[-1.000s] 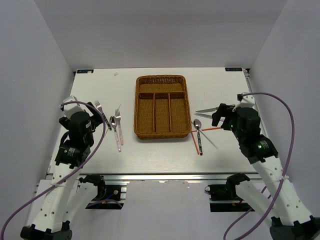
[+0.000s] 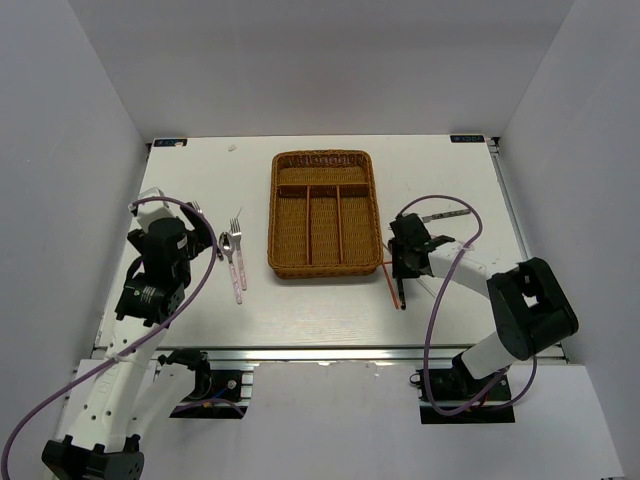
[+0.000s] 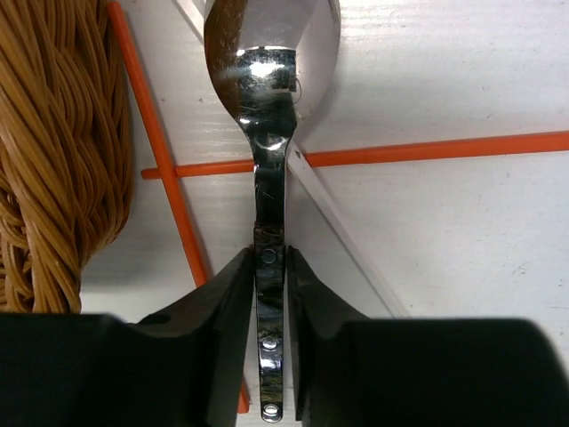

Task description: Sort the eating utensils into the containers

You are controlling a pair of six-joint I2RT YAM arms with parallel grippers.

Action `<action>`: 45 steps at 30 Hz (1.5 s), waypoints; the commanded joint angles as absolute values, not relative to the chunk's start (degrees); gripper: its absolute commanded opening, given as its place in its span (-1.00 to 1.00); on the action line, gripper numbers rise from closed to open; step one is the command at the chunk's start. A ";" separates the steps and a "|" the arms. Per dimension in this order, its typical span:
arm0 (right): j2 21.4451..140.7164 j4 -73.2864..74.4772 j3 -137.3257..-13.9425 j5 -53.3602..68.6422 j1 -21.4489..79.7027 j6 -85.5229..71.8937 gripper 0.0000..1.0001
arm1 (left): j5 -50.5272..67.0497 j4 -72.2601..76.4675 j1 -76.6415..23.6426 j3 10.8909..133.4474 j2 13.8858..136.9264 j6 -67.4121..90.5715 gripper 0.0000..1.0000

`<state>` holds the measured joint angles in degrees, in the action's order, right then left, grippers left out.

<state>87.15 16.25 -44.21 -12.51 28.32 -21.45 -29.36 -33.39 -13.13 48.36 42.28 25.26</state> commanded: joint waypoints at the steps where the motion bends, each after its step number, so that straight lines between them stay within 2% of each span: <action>1: 88.16 15.12 -42.45 -13.36 28.65 -22.41 -0.63 | -28.74 -32.61 -12.92 47.90 42.28 24.61 0.96; 3: 87.63 15.38 -42.54 -13.45 28.65 -22.50 -0.81 | -28.56 -32.61 -12.83 47.90 42.36 24.61 0.96; 8: 83.94 17.83 -43.76 -16.60 28.74 -23.38 -1.00 | -28.48 -32.61 -12.83 47.81 42.71 24.61 0.96; 21: 73.82 24.52 -54.48 -16.88 28.83 -21.01 -1.00 | -28.39 -32.52 -12.83 47.81 43.15 24.52 0.96; 33: 95.52 24.78 -78.81 -14.41 33.57 -23.03 -1.00 | -29.27 -32.70 -12.83 47.90 43.16 24.61 0.96; 45: 107.13 23.55 -83.76 -17.14 34.28 -24.52 -0.99 | -28.92 -32.61 -12.92 47.81 44.12 24.61 0.97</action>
<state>106.15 24.36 -79.83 -15.29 34.48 -23.70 -29.10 -33.36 -13.13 48.36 43.99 24.88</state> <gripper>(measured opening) 0.169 0.981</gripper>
